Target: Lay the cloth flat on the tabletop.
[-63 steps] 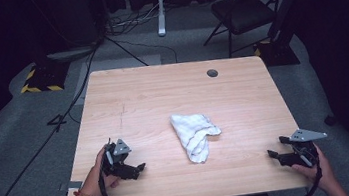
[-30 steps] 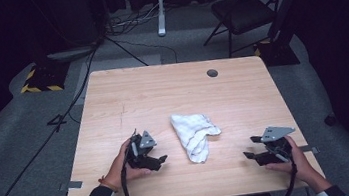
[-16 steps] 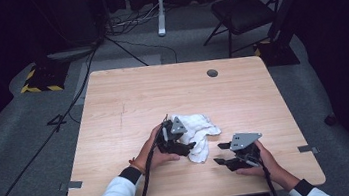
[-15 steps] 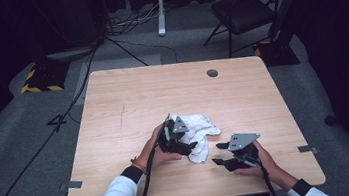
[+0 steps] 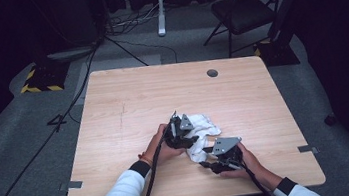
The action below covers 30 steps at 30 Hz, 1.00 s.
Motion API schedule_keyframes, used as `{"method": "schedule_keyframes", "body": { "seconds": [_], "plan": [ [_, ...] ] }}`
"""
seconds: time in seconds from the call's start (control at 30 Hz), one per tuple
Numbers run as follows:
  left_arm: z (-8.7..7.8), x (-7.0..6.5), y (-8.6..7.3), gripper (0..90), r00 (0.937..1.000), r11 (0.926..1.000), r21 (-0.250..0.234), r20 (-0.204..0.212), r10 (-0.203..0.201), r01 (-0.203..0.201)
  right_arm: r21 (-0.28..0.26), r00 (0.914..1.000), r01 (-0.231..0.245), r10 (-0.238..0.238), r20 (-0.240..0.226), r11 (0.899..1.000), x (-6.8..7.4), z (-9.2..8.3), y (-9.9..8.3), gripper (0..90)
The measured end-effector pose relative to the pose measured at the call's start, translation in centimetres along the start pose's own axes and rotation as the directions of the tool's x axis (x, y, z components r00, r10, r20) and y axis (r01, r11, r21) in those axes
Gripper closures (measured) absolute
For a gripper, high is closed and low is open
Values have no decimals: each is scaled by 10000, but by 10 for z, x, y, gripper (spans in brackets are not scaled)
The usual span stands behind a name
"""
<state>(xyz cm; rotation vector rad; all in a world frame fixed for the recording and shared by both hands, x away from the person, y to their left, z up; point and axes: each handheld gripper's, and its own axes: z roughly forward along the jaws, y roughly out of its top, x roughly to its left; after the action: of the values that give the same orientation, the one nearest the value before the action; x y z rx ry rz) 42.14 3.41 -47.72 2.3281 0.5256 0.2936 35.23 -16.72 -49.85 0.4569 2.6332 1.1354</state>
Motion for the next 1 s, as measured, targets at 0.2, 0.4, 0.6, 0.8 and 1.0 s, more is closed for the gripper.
{"method": "schedule_keyframes", "body": {
  "seconds": [0.2,0.4,0.6,0.8,1.0],
  "plan": [
    [-5,4,-2,762,9996,9996,-7,71,280,-280,65,9999,-29,29,104,10000,-4,1,2,709],
    [-18,8,-4,805,9993,9990,-259,124,364,-361,263,9987,-219,207,469,9994,-14,-6,-4,837],
    [-41,12,-11,808,9995,9984,-536,259,190,-176,220,9966,-503,488,658,9985,-22,-18,-10,855],
    [-53,-1,-23,798,9983,9993,-292,520,247,-232,-41,9945,-676,677,800,9977,-27,-35,-14,861],
    [-62,-21,-46,780,9962,9997,163,857,143,-157,291,9969,-490,471,624,9984,-21,-42,-22,860]
  ]
}}
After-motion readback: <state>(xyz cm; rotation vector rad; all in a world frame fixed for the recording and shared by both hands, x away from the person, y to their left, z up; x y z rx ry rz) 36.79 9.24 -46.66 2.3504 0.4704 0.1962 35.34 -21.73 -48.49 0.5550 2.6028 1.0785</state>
